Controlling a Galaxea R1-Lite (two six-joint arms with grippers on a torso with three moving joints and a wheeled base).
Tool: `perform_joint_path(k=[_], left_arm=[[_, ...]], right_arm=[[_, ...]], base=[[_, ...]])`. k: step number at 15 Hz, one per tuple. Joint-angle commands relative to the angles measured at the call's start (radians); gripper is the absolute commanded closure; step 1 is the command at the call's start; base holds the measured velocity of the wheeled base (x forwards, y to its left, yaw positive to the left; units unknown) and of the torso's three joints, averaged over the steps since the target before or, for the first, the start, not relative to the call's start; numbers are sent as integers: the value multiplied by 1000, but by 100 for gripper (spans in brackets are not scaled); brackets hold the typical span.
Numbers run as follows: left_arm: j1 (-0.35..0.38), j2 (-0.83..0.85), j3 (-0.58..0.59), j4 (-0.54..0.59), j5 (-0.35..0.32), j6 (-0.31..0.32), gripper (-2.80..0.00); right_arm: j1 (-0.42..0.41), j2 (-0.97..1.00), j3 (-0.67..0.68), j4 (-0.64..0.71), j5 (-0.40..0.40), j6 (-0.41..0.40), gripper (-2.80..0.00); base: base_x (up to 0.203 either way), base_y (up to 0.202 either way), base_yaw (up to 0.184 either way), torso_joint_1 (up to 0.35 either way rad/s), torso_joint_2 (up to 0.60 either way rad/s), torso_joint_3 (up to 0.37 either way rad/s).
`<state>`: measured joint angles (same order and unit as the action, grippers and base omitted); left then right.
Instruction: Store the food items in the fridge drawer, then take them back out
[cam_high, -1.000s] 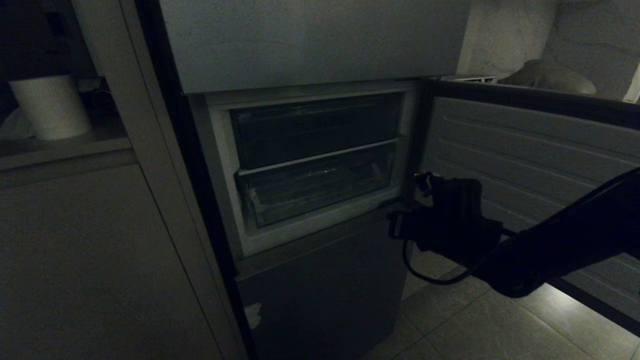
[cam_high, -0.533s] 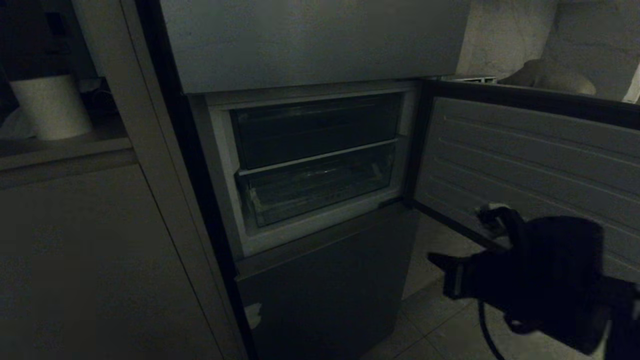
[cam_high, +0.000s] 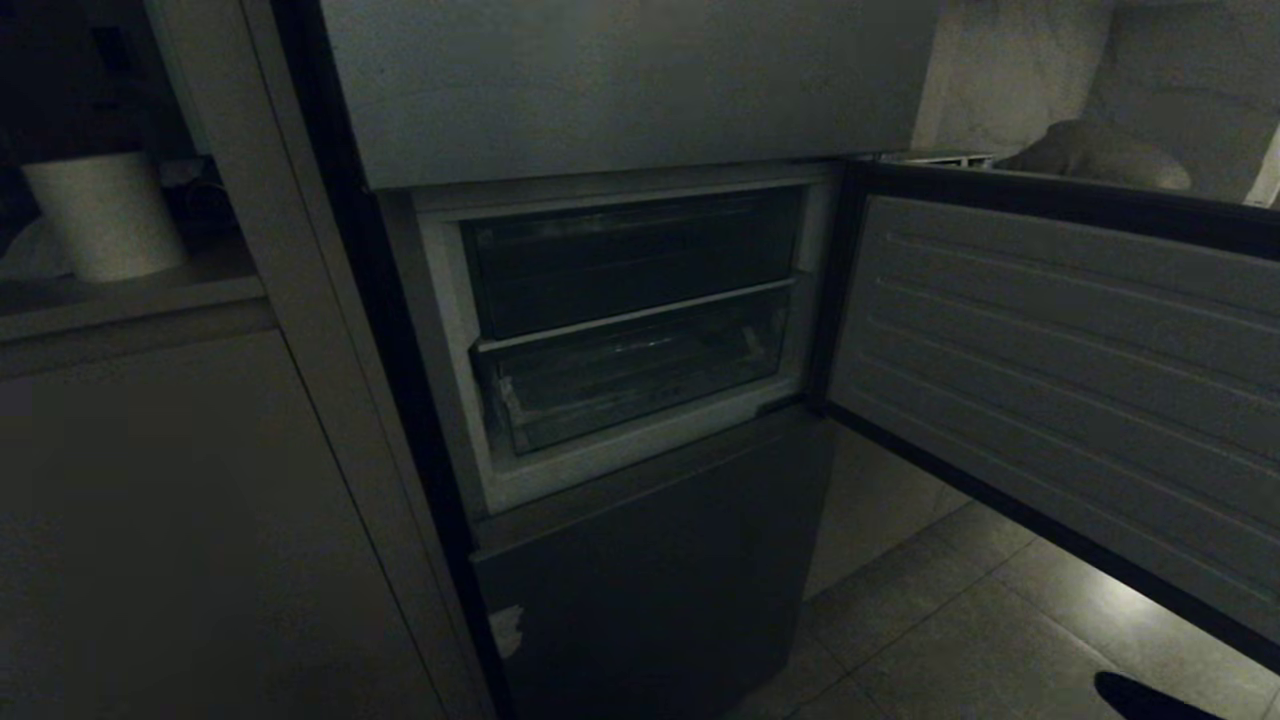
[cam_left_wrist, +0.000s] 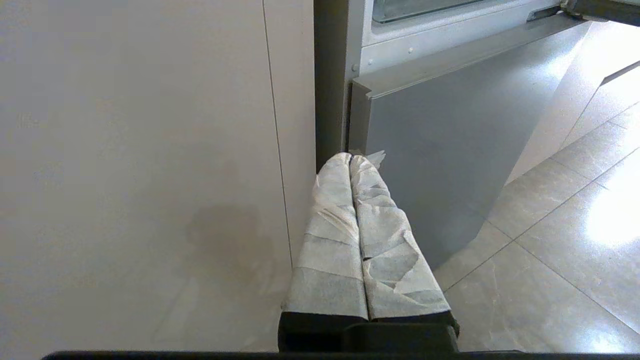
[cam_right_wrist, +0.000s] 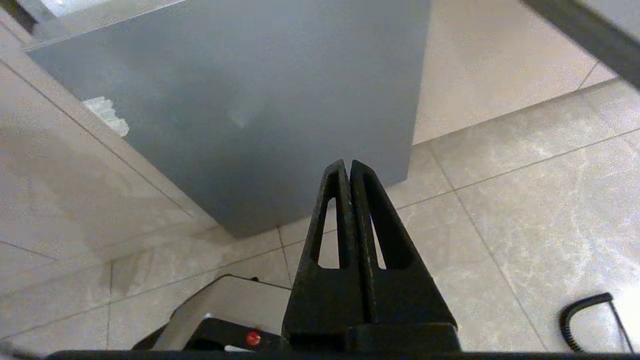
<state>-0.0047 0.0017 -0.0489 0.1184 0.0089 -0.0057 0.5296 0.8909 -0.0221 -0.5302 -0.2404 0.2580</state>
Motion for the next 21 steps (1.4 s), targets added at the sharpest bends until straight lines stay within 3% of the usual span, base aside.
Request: perform_joint_path(k=[1, 5, 8, 10, 12, 13, 15, 19, 21], left_arm=[[0, 1, 0, 1, 0, 0, 0], [0, 1, 0, 1, 0, 0, 0], [0, 1, 0, 1, -1, 0, 0], [0, 0, 0, 1, 0, 0, 0], [0, 1, 0, 1, 0, 0, 0], [0, 1, 0, 1, 0, 0, 0], [0, 1, 0, 1, 0, 0, 0], [0, 1, 0, 1, 0, 0, 0], [0, 1, 0, 1, 0, 0, 0]], right_arm=[[0, -330, -11, 205, -5, -11, 0], [1, -607, -36, 470, -13, -93, 0], [1, -618, -31, 511, -21, -115, 0], [1, -618, -44, 560, 20, -121, 0], [1, -617, -49, 587, 170, -140, 0], [2, -616, -33, 596, 232, -195, 0], [-3, -601, -47, 687, 208, -229, 0], [-198, -549, -50, 697, 211, -253, 0], [-245, -599, -49, 697, 213, -266, 0]], base=[[0, 0, 0, 0, 0, 0], [0, 0, 0, 0, 0, 0], [0, 0, 0, 0, 0, 0], [0, 0, 0, 0, 0, 0], [0, 0, 0, 0, 0, 0], [0, 0, 0, 0, 0, 0], [0, 0, 0, 0, 0, 0], [0, 0, 0, 0, 0, 0], [0, 0, 0, 0, 0, 0]])
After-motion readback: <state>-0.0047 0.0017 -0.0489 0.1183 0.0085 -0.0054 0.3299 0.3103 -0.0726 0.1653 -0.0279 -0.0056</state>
